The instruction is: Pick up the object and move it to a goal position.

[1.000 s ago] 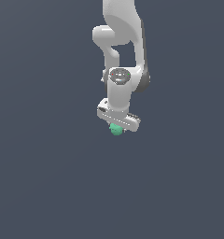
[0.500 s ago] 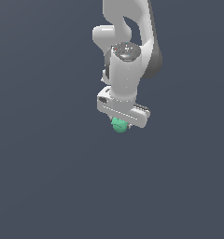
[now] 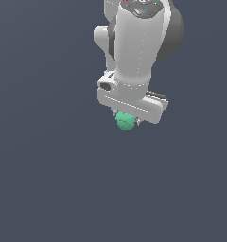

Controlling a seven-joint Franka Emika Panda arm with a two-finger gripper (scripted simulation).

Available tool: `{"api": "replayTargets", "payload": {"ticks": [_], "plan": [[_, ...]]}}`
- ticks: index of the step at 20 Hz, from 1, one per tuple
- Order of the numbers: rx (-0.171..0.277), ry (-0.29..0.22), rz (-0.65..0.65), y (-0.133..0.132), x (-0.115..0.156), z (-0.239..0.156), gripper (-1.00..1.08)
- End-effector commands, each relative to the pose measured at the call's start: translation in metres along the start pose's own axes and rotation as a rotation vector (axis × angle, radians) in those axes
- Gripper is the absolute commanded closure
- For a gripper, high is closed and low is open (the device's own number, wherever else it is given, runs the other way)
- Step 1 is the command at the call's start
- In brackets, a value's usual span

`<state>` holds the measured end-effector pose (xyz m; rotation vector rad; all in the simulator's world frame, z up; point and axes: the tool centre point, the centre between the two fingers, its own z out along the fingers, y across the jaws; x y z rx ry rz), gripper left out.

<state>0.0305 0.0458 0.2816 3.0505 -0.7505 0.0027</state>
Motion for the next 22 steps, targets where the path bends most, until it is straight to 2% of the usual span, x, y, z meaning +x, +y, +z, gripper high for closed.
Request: {"api": "replayTargets", "payload": {"ticks": [1, 12, 22], "plan": [[-0.001, -0.001, 0.0, -0.006, 0.006, -0.018, 1.08], [-0.001, -0.001, 0.0, -0.027, 0.03, -0.081, 1.08], [0.0, -0.002, 0.0, -0.04, 0.046, -0.119, 1.08]]}}
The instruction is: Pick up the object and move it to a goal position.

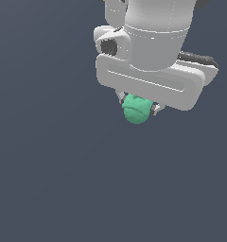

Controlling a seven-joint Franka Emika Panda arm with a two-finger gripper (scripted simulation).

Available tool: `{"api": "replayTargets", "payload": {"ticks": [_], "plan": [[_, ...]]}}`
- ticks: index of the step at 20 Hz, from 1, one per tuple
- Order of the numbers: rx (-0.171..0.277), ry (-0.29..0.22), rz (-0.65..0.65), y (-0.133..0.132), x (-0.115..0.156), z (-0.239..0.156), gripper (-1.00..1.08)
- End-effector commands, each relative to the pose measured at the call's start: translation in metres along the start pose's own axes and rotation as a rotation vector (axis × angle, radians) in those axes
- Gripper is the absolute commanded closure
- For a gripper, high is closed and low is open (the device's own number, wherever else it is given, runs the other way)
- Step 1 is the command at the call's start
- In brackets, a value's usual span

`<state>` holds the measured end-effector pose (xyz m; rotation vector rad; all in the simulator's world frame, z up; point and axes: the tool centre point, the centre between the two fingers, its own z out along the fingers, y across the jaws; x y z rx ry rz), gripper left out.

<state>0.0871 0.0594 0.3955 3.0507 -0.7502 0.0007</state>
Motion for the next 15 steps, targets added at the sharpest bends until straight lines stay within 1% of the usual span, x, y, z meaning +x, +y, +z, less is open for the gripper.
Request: {"api": "replayTargets", "payload": {"ticks": [1, 15], "plan": [[0.0, 0.0, 0.0, -0.002, 0.003, -0.007, 1.08], [0.0, 0.0, 0.0, -0.008, 0.009, -0.021, 1.08]]}}
